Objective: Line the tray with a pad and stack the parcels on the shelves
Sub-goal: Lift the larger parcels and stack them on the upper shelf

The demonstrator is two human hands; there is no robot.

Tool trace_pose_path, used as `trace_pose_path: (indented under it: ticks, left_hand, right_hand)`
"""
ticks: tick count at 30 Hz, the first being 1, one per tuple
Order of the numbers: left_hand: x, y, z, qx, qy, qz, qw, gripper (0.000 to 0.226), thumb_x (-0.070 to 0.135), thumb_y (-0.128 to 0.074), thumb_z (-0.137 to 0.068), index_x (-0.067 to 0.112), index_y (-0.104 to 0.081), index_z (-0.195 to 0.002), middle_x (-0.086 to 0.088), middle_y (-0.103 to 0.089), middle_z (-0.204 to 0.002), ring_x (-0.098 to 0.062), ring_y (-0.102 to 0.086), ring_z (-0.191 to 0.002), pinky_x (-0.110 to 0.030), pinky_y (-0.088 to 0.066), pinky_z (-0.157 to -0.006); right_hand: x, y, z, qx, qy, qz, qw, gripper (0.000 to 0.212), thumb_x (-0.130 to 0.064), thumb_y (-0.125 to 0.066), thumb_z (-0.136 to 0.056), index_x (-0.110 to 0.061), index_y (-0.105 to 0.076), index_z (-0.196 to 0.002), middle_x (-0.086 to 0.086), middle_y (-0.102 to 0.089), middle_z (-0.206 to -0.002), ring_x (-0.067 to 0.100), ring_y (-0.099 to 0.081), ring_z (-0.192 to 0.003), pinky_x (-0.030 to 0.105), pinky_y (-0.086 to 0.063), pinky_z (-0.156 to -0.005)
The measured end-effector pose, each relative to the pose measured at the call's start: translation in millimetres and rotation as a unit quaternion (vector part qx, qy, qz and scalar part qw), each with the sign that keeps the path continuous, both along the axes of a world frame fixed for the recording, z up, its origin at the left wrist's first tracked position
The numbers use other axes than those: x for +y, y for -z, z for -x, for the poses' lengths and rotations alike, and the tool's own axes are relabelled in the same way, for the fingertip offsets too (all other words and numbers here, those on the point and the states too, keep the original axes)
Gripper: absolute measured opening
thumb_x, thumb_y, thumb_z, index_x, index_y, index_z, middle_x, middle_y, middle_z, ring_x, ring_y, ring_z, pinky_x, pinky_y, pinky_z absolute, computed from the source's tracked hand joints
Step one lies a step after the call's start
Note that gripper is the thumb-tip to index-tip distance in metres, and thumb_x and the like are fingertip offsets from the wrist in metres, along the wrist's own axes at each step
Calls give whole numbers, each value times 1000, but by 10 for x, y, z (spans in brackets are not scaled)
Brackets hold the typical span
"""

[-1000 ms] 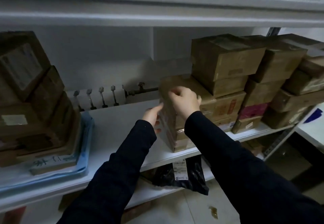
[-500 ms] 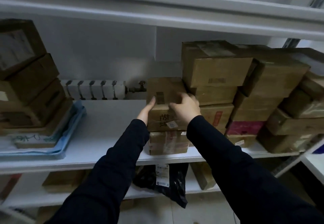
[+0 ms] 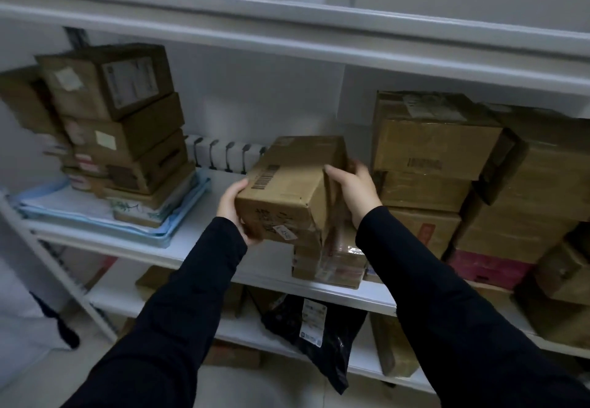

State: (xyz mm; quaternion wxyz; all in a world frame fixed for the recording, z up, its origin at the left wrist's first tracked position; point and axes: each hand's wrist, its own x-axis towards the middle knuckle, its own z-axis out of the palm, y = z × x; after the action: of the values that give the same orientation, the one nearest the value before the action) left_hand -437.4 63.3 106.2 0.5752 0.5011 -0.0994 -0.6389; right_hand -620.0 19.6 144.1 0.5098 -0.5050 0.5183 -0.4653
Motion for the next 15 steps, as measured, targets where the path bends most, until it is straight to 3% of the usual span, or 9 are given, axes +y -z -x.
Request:
trace_pose_path:
  ticks: [4,6,10,13,15]
  left_hand:
    - [193,10,-362,6,-36,-20,999,62,60,-68,-59,25,-63,-110,-6,-64,-113,-28,-56,-107,-43,-42,-95]
    - [319,-9,-531,5,-45,-24,999,63,62,-66,-59,24,-63,-109,-6,-63,-113,-27,-55,-107,-42,-41,-95]
    - [509,-25,-815,11,-32,-27,999,73,75,-55,-66,20,-61,-115,-8,-62,-115,-27,-55,-107,-39,-44,-93]
    - [570,-97,-1047,-39,3,-12,999,95,92,-21,-66,20,-58,-116,-12,-63,-115,-30,-60,-102,-30,-45,-70]
    - [609,-182,-1210,-106,23,13,994,93,92,-12,-67,24,-59,-110,-10,-65,-100,-24,-58,-78,-25,-35,-58]
  right_hand:
    - [66,-64,-212,14,-9,0,1000,115,-70,-67,-58,-30,-12,-151,3,-24,-156,28,-24,-143,52,-27,-113]
    - [116,-92,-332,21,-10,15,1000,119,-77,-63,-53,-30,-16,-150,3,-25,-156,28,-23,-143,53,-26,-113]
    - [167,-108,-548,34,-6,50,998,83,-59,-59,-82,-17,-31,-147,2,-40,-146,24,-42,-131,47,-37,-108]
    - [214,-202,-718,85,21,84,993,63,-55,-58,-85,-15,-49,-133,0,-56,-124,21,-54,-110,42,-46,-98]
    - [241,-264,-820,97,34,72,992,65,-60,-55,-84,-11,-55,-126,4,-60,-119,25,-57,-107,42,-47,-95]
